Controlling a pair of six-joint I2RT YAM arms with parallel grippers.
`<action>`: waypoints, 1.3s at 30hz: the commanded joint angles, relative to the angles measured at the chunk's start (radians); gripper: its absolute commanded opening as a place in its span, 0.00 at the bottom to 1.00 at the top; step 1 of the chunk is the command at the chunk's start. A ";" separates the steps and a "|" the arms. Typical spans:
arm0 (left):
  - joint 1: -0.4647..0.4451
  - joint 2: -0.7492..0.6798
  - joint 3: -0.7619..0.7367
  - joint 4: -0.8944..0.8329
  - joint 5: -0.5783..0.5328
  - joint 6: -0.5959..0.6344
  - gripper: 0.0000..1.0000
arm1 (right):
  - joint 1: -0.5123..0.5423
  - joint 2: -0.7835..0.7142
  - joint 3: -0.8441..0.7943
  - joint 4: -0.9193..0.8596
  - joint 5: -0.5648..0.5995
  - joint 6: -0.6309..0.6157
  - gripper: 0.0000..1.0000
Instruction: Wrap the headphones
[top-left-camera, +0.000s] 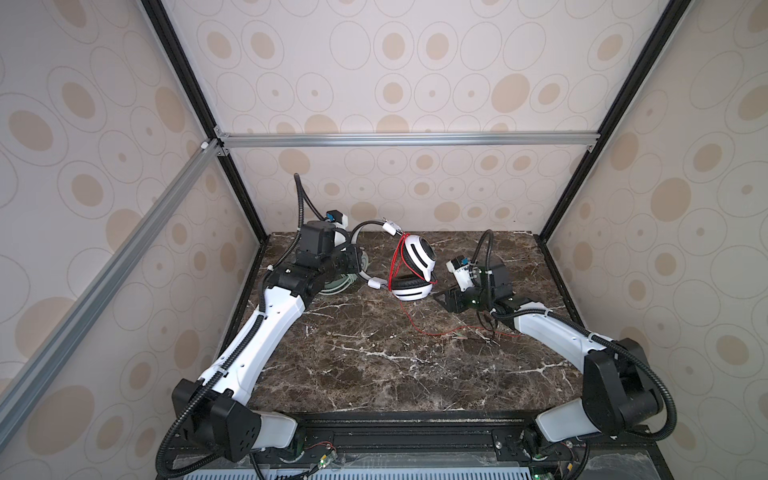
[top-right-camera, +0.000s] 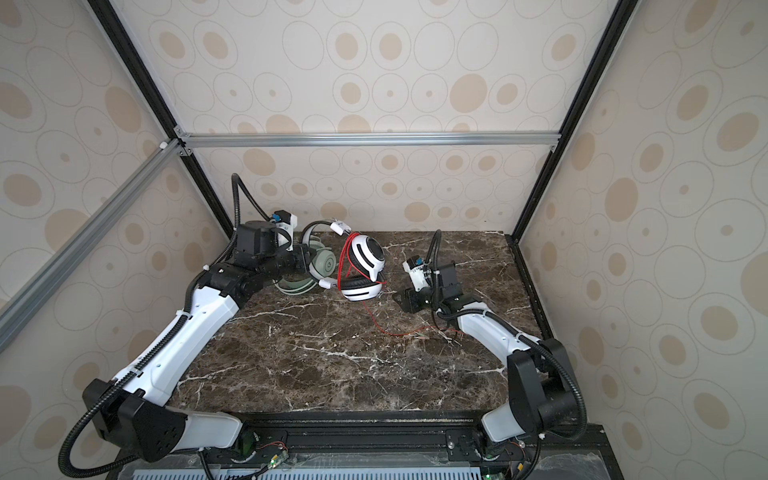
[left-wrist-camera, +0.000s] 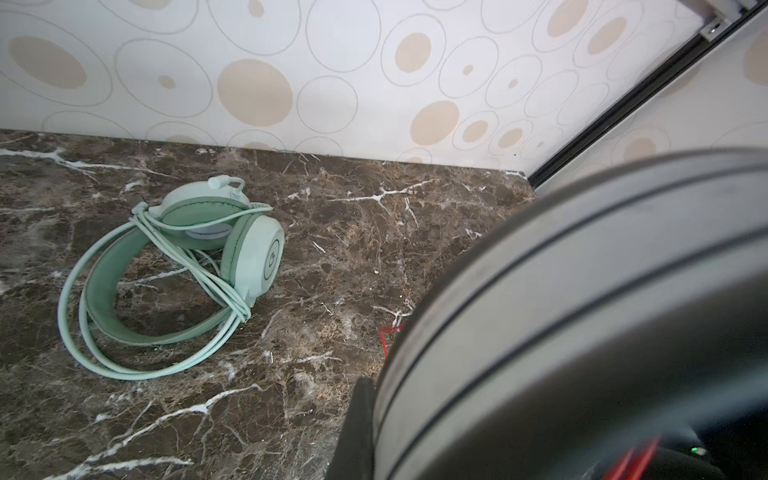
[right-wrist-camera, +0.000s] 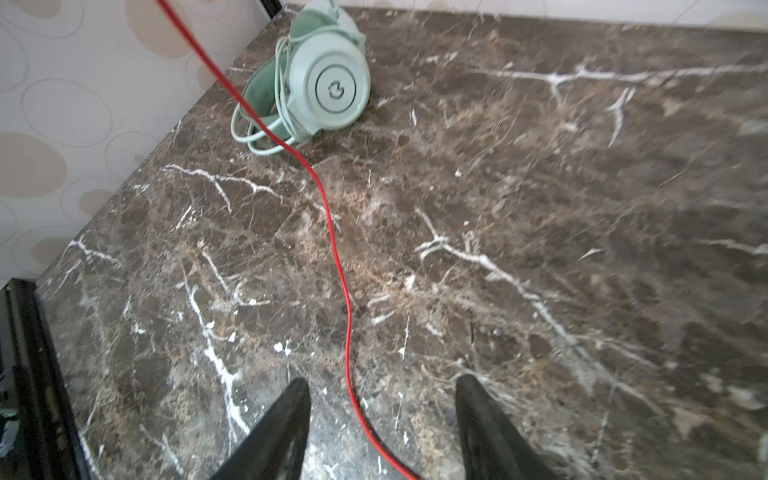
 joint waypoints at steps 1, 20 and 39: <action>0.010 -0.035 0.018 0.084 0.038 -0.048 0.00 | 0.007 0.072 -0.020 0.203 -0.089 0.119 0.59; 0.020 -0.042 0.014 0.089 0.043 -0.047 0.00 | 0.148 0.445 0.029 0.561 -0.263 0.271 0.58; 0.022 -0.042 0.013 0.089 0.030 -0.047 0.00 | 0.202 0.547 0.127 0.501 -0.227 0.211 0.43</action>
